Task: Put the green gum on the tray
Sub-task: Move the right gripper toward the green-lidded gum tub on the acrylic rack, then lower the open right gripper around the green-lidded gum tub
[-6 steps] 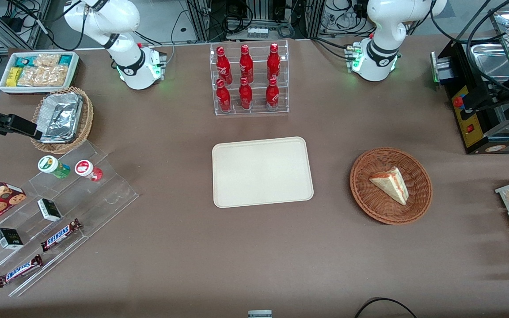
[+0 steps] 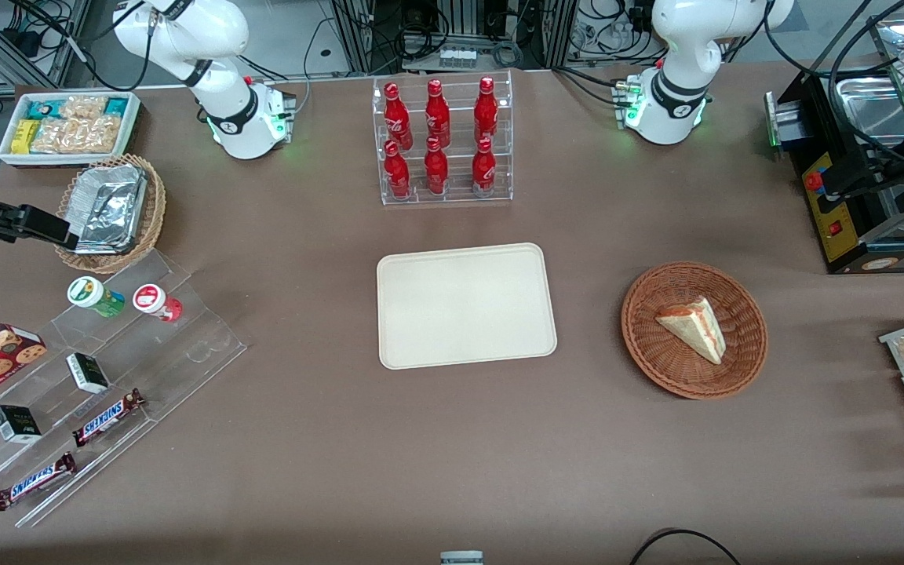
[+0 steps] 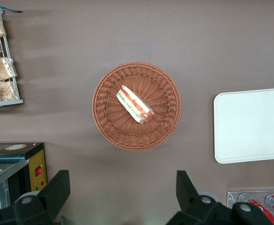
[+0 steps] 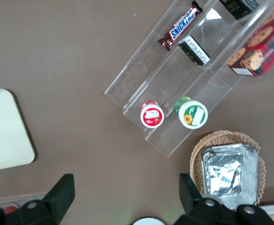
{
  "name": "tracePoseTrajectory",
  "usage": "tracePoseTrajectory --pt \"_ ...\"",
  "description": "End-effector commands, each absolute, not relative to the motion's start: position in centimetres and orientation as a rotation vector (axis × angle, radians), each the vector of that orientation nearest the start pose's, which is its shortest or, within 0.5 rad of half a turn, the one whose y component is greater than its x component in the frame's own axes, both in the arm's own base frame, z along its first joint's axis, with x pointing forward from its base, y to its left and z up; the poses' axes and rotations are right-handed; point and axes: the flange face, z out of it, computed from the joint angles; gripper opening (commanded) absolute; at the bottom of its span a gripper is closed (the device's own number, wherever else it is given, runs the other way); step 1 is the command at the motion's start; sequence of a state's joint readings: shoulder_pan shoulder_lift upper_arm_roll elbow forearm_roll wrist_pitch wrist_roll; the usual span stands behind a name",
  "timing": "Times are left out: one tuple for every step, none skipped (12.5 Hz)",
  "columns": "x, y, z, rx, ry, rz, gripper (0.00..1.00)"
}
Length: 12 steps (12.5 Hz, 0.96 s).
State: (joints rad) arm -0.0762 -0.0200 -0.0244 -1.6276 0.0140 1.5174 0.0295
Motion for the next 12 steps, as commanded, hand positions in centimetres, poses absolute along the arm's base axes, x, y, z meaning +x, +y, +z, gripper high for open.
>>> tracePoseTrajectory --pt "53.8 -7.5 56.7 -3.118 0.014 0.121 0.99" --pt "53.7 -8.8 55.1 -3.113 -0.064 0.119 0.99" --pt "53.6 -9.8 53.7 -3.106 -0.154 0.114 0.99" --pt "53.3 -10.9 52.4 -3.095 -0.260 0.109 0.99" --pt "53.4 -11.1 51.3 -3.086 -0.368 0.089 0.99" --pt "53.3 -11.6 50.2 -3.078 -0.454 0.072 0.99" --pt "53.2 -12.2 49.1 -3.069 -0.549 0.044 0.99" --pt "53.2 -12.3 48.6 -3.057 -0.644 0.019 0.99" --pt "53.2 -12.4 47.9 -3.043 -0.737 0.000 0.99" --pt "53.1 -12.6 47.1 -3.024 -0.831 -0.013 0.99" --pt "52.7 -13.7 46.6 -3.021 -0.885 -0.047 0.99" --pt "52.4 -14.2 46.0 -3.022 -0.913 -0.070 0.99"
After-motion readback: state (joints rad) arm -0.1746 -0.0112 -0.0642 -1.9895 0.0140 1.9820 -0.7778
